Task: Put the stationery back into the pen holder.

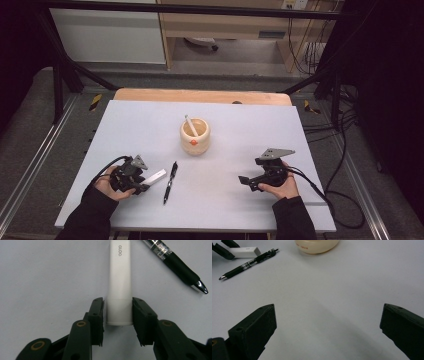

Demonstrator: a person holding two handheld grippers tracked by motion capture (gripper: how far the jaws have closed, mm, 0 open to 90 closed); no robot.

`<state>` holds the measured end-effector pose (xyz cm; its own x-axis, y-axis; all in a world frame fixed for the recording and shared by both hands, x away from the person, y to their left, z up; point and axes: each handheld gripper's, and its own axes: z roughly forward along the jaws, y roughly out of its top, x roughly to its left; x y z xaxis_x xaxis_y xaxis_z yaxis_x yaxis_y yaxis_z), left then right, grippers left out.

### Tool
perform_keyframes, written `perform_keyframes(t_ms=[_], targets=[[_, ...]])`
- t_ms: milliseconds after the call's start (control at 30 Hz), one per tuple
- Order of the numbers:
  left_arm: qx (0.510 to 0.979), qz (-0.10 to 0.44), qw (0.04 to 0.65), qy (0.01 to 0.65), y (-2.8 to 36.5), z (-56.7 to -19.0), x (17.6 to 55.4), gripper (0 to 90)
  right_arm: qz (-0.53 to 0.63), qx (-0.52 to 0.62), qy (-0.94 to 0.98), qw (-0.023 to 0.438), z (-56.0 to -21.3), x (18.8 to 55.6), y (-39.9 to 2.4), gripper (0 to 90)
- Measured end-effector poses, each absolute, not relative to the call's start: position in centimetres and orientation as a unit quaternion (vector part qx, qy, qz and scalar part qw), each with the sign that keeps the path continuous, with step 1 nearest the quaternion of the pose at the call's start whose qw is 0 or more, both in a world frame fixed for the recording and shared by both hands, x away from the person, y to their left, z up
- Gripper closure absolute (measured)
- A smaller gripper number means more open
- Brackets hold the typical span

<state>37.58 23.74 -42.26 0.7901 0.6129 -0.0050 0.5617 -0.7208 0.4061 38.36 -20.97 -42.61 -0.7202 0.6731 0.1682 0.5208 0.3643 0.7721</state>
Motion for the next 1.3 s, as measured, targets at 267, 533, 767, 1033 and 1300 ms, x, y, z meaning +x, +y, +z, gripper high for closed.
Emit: perform_keyframes(t_ms=[267,533,767,1033,1300], targets=[[0.927,0.058,0.191,0.318,23.6,-42.3,37.7,66.0,0.428,0.361,0.824,0.087,-42.7,38.4,-20.9,1.5],[0.922,0.054,0.195,0.33,23.9,-42.2,37.9,66.7,0.426,0.359,0.826,0.087,-42.8,38.4,-20.9,1.6],[0.917,0.052,0.218,0.331,24.4,-41.5,37.7,66.8,0.424,0.359,0.827,0.087,-42.8,38.4,-20.8,1.8],[0.914,0.039,0.236,0.327,24.1,-41.3,37.6,66.8,0.428,0.35,0.828,0.091,-42.8,38.3,-20.8,1.9],[0.916,0.043,0.248,0.313,23.2,-40.5,37.1,66.8,0.438,0.334,0.828,0.099,-42.7,38.1,-20.5,1.6]])
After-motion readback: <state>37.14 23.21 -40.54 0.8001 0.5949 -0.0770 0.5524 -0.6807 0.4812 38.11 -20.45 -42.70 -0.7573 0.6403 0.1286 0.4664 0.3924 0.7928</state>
